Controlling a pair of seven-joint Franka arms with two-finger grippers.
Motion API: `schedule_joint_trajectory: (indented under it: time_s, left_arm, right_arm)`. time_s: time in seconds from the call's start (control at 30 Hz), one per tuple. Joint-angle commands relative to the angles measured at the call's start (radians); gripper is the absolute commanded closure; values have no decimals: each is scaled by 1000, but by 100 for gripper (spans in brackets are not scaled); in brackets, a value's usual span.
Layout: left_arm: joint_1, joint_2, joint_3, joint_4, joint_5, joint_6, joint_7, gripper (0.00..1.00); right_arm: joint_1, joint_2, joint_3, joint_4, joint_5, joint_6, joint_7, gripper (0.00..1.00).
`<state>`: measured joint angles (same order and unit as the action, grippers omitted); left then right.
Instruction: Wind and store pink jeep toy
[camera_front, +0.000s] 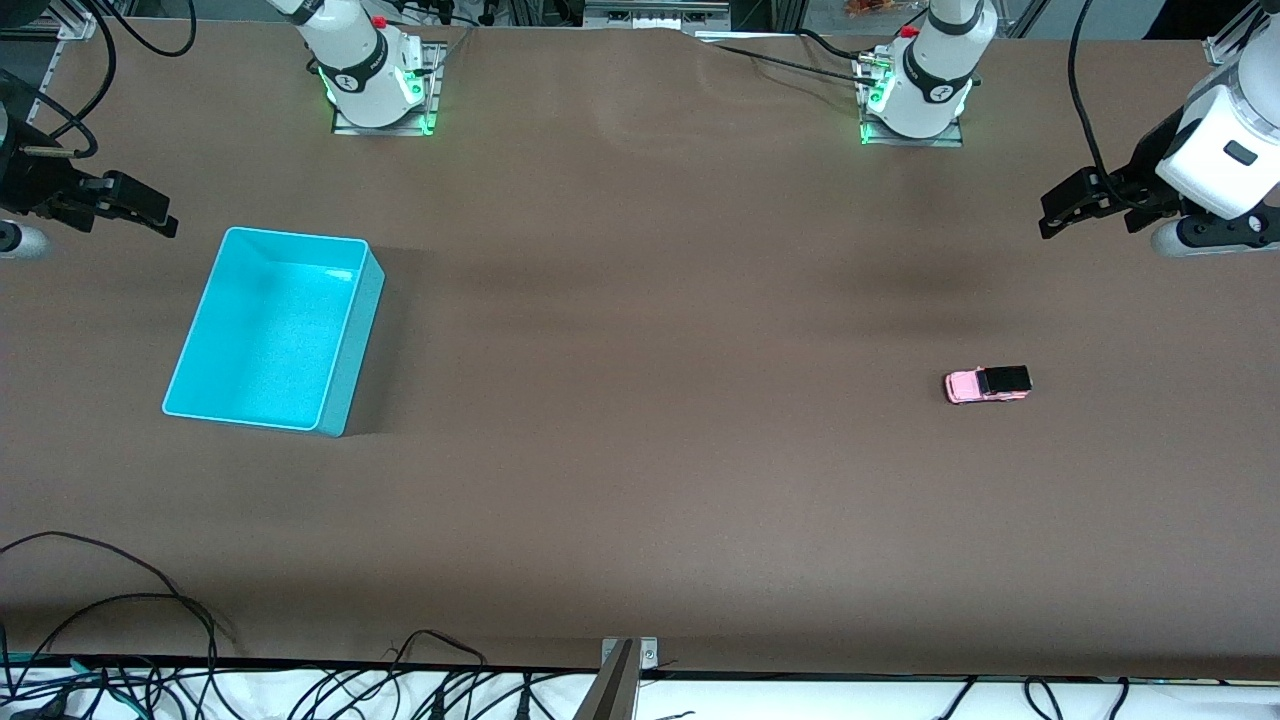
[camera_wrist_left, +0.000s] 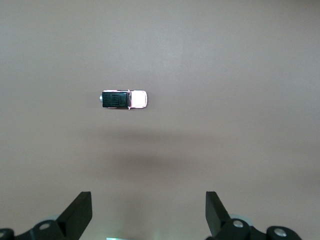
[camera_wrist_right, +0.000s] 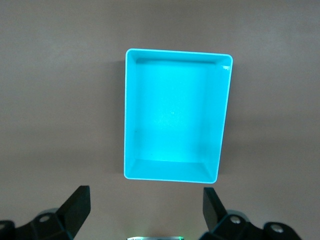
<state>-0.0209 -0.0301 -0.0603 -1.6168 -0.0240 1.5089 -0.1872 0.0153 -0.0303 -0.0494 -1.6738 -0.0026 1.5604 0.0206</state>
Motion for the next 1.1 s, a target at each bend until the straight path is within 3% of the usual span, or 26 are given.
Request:
schedule_joint_trajectory:
  time_s: [0.0, 0.3, 0.87, 1.07]
  left_arm:
    - [-4, 18, -1, 38, 25, -27, 17, 0]
    - [-5, 22, -10, 37, 29, -27, 67, 0]
    - [30, 111, 0, 48, 91, -13, 770, 0]
    - [72, 124, -1, 38, 90, 66, 1015, 0]
  right_arm:
    - [-1, 0, 3, 14, -13, -17, -8, 0]
    - [0, 0, 5, 14, -13, -17, -8, 0]
    - [0, 0, 5, 14, -13, -17, -8, 0]
    - [0, 0, 6, 14, -13, -17, -8, 0]
